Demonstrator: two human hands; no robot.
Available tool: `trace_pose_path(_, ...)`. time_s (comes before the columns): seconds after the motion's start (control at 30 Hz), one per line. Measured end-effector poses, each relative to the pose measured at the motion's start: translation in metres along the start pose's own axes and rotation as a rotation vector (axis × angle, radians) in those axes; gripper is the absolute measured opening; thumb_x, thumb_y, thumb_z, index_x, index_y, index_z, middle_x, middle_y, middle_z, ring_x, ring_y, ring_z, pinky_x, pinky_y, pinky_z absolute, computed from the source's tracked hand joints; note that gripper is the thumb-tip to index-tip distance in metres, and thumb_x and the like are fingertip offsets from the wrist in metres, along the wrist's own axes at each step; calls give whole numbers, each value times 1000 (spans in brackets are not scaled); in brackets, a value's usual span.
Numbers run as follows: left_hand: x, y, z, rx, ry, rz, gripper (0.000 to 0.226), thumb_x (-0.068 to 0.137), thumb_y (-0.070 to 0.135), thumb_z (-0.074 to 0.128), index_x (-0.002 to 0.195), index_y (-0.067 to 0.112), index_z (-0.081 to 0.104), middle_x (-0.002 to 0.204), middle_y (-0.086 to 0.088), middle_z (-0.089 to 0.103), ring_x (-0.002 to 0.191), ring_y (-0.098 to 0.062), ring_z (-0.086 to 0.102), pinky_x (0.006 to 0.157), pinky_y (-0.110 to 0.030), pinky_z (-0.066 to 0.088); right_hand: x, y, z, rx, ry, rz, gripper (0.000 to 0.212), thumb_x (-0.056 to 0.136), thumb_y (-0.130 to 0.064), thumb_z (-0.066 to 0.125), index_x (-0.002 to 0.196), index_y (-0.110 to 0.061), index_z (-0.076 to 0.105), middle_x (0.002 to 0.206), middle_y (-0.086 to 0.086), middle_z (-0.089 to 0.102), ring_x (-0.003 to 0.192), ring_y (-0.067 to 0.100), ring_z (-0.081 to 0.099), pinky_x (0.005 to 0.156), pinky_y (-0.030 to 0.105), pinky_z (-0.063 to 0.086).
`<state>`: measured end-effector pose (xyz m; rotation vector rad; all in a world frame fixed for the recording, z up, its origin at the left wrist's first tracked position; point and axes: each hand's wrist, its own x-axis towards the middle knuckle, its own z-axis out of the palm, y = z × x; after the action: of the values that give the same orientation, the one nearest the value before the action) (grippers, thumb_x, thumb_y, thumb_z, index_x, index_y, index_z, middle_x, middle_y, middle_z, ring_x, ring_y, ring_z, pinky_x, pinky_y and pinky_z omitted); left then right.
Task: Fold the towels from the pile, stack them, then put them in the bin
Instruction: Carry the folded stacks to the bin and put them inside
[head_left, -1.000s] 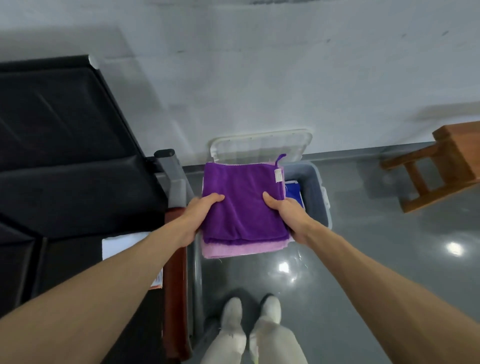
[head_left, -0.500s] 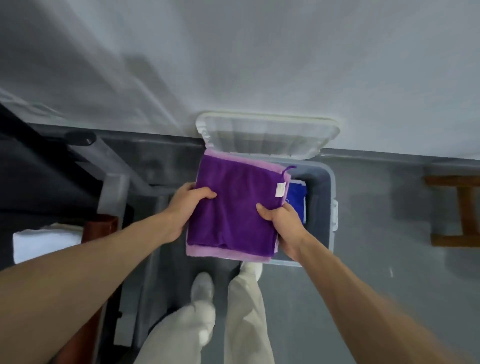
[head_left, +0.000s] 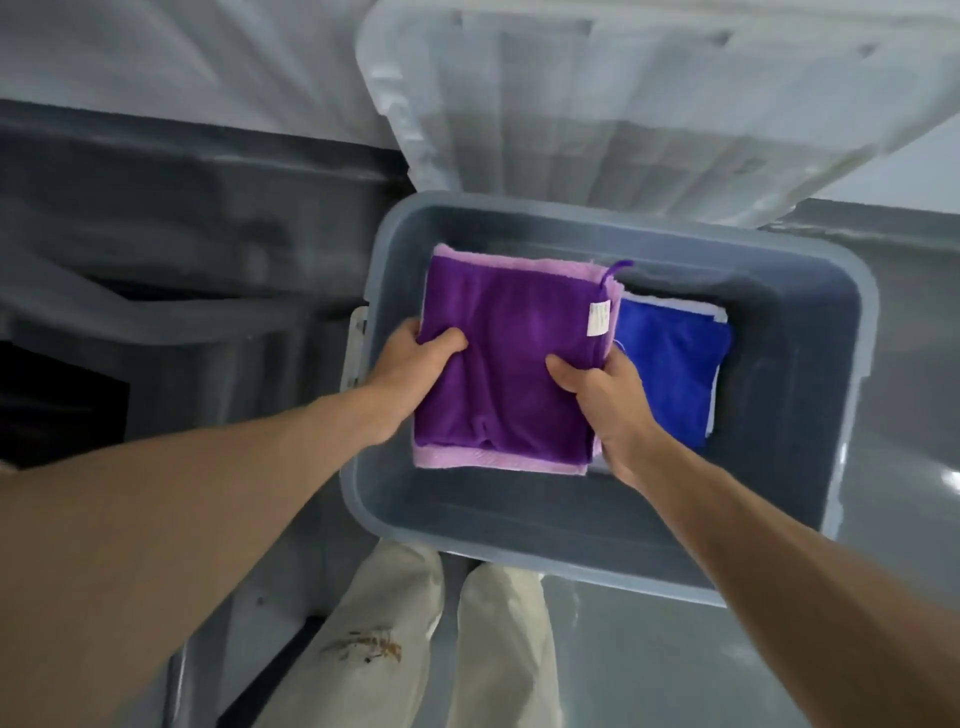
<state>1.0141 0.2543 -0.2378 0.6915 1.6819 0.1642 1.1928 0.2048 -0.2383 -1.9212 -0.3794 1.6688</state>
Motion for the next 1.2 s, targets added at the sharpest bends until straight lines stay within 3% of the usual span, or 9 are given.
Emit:
trace_pose_path(0.1, 36, -6, 6, -26, 24, 39, 36, 88, 32, 62, 122, 23, 53, 105, 0, 66, 91, -18, 64, 74, -31, 51, 29, 15, 7, 24, 20, -30, 39, 88, -13, 67, 125, -15, 57, 114, -2, 67, 104, 18, 64, 94, 40, 52)
trace_pose_path(0.23, 75, -14, 12, -62, -14, 37, 41, 89, 35, 62, 128, 27, 53, 107, 3, 66, 92, -15, 65, 73, -28, 52, 65, 28, 16, 24, 86, -65, 38, 89, -14, 65, 125, -17, 54, 115, -2, 65, 108, 19, 62, 96, 40, 51)
trace_pose_path(0.37, 103, -29, 21, -10, -113, 32, 54, 91, 45, 61, 140, 30, 44, 122, 6, 62, 101, -11, 62, 90, -29, 51, 93, 41, 20, -197, 174, -62, 45, 95, -24, 58, 136, -14, 44, 126, 1, 58, 118, 23, 55, 99, 33, 44)
trace_pose_path(0.47, 109, -37, 22, 7, -104, 53, 59, 91, 51, 58, 143, 34, 38, 121, 11, 57, 99, -7, 59, 83, -24, 48, 101, 47, 24, -284, 199, -26, 48, 96, -28, 56, 138, -13, 40, 133, 3, 55, 123, 24, 51, 90, 24, 35)
trace_pose_path(0.57, 103, -34, 20, 14, -85, 53, 59, 92, 53, 54, 145, 30, 38, 127, 7, 57, 100, -10, 58, 80, -23, 46, 94, 44, 25, -304, 204, -16, 52, 95, -31, 58, 140, -14, 38, 135, 2, 54, 123, 24, 51, 94, 27, 39)
trace_pose_path(0.77, 56, -15, -4, 98, -61, 30, 64, 98, 48, 45, 153, 23, 24, 152, 1, 37, 134, -20, 42, 113, -39, 34, 37, 23, 22, -426, 267, -9, 53, 91, -22, 61, 138, -11, 40, 132, 6, 56, 118, 26, 55, 95, 33, 43)
trace_pose_path(0.93, -17, 8, -38, 178, -103, 53, 50, 96, 40, 50, 142, 21, 43, 139, -2, 52, 124, -20, 50, 109, -42, 39, -39, -10, 28, -537, 246, -9, 44, 88, -15, 60, 130, -9, 46, 124, 12, 56, 109, 29, 55, 88, 34, 42)
trace_pose_path(1.07, -93, 34, -73, 219, -154, 89, 22, 96, 29, 52, 115, 20, 59, 107, 2, 65, 105, -14, 60, 97, -33, 46, -121, -53, 39, -482, 194, -27, 49, 93, -15, 56, 139, -8, 41, 135, 10, 53, 122, 25, 51, 96, 32, 39)
trace_pose_path(1.2, -166, 50, -106, 199, -157, 116, 23, 98, 26, 51, 114, 15, 62, 100, -3, 68, 96, -17, 65, 95, -34, 50, -188, -83, 48, -495, 78, -97, 47, 96, -21, 55, 140, -12, 41, 130, 6, 58, 110, 19, 55, 85, 24, 39)
